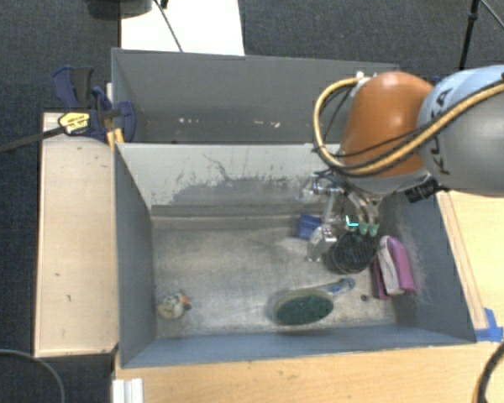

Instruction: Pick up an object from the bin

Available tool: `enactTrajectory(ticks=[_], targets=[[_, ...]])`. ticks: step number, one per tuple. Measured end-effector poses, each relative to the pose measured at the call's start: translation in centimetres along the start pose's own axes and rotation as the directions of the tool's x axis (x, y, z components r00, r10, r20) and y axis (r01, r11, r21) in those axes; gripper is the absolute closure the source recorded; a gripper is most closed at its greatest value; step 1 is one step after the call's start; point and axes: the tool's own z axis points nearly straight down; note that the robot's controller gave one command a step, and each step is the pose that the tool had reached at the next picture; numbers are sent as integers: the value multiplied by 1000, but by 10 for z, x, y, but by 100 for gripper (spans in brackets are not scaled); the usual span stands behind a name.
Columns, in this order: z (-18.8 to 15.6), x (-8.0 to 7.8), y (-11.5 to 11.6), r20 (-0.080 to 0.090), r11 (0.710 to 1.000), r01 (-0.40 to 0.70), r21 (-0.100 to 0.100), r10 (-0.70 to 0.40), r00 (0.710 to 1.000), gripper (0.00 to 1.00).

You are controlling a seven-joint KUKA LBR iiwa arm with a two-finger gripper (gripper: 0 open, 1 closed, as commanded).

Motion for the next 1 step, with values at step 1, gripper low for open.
enactTrajectory(ticks=[1], targets=[[71, -6, -64, 11, 981, 194, 0, -194, 981, 0]])
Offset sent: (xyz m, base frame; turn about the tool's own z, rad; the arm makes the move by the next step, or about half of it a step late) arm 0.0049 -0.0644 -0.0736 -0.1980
